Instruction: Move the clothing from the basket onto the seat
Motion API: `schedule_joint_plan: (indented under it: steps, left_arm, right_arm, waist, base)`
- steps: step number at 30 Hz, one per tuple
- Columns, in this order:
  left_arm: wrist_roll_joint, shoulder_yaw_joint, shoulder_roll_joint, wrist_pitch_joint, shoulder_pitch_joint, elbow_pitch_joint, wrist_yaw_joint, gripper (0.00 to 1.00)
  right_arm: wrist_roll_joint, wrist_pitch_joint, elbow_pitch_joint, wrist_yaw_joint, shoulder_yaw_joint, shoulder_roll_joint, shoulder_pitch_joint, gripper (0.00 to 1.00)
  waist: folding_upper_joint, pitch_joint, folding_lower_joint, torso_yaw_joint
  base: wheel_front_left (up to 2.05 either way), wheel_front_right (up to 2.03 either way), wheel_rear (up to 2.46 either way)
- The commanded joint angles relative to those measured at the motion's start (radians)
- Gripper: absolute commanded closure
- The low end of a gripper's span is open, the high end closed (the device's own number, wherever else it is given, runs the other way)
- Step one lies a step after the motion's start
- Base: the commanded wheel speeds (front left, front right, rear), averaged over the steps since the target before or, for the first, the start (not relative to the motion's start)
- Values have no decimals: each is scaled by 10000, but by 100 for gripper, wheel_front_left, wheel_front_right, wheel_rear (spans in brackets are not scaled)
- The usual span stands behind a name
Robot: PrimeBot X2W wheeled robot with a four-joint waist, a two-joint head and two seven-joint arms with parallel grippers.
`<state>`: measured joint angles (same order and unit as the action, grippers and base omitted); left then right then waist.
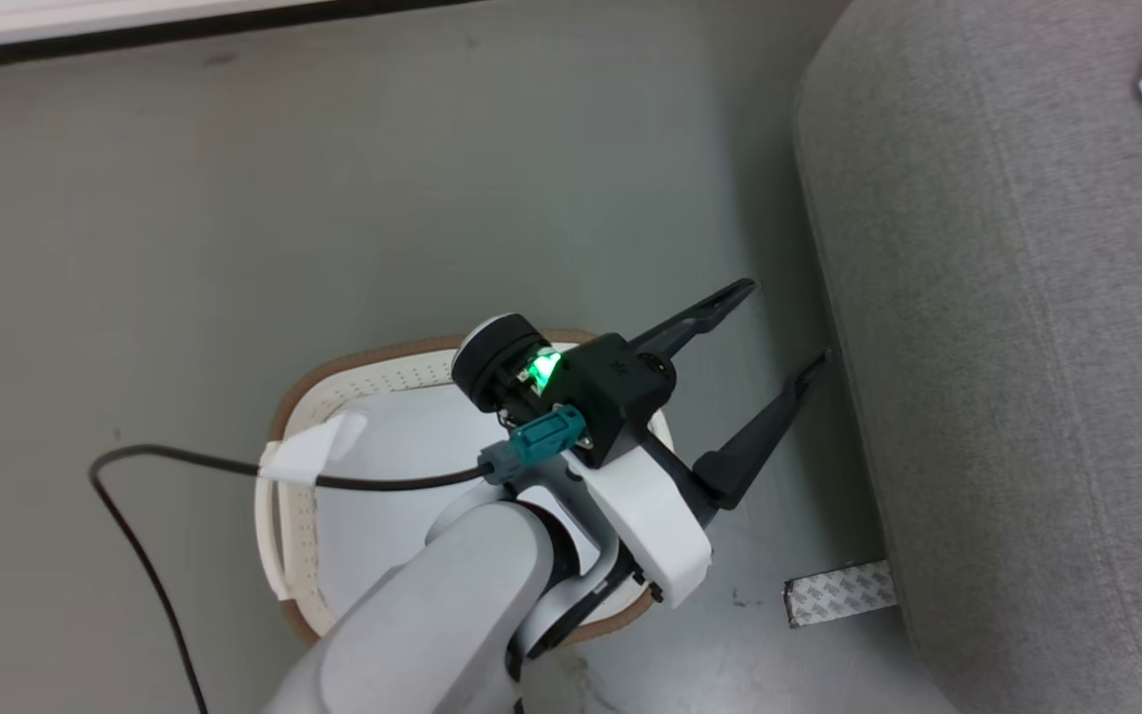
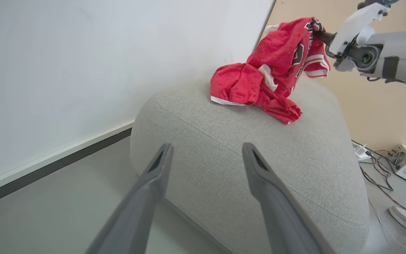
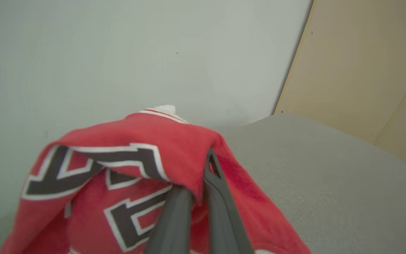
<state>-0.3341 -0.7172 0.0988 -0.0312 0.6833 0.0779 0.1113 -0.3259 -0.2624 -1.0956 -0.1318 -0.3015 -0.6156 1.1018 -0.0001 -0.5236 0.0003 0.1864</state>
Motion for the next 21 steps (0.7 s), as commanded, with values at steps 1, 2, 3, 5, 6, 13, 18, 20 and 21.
schedule_joint_plan:
  steps: [1,2,3,5,6,13,18,20,21]
  left_arm:
    - [88,36,6,118,117,20,-66,0]
    - [109,31,17,156,117,51,-87,0]
    - [105,30,38,201,100,80,-111,0]
    - [95,58,86,237,28,155,-160,0]
    - [104,85,129,298,-13,202,-186,0]
    - [-22,511,489,803,-489,460,-601,0]
    - [-240,819,823,1220,-1124,650,-869,0]
    - [-246,925,994,1401,-1387,710,-1013,0]
    - [-256,998,1051,1508,-1516,760,-1091,0]
  right_arm:
    - [551,-33,-227,22,-565,300,-455,69]
    - [824,-34,-257,24,-954,494,-617,40]
    - [1116,-35,-247,22,-1284,699,-796,0]
    - [1647,-35,26,24,-1864,1164,-1148,0]
    - [1924,-33,185,22,-2052,1497,-1347,0]
    - [2749,-35,2275,24,-2277,3310,-2658,0]
    - [2577,-34,3901,24,-1604,4041,-4096,0]
    - [2372,-34,4486,22,-1241,4210,-4691,0]
    - [2293,-34,4756,24,-1091,4292,-4958,0]
  waist:
    - [1,-203,-3,-187]
    - [1,-215,-3,-181]
    - [1,-199,-3,-156]
    - [1,-125,-3,-49]
    - [1,-58,-3,19]
    - [1,618,-3,679]
    - [1,1363,-3,971]
    - [1,1676,-3,1020]
    - [1,1835,-3,1029]
  base:
    - [0,0,0]
    - [0,0,0]
    - [0,0,0]
    - [0,0,0]
    - [0,0,0]
    - [0,0,0]
    - [0,0,0]
    - [0,0,0]
    - [0,0,0]
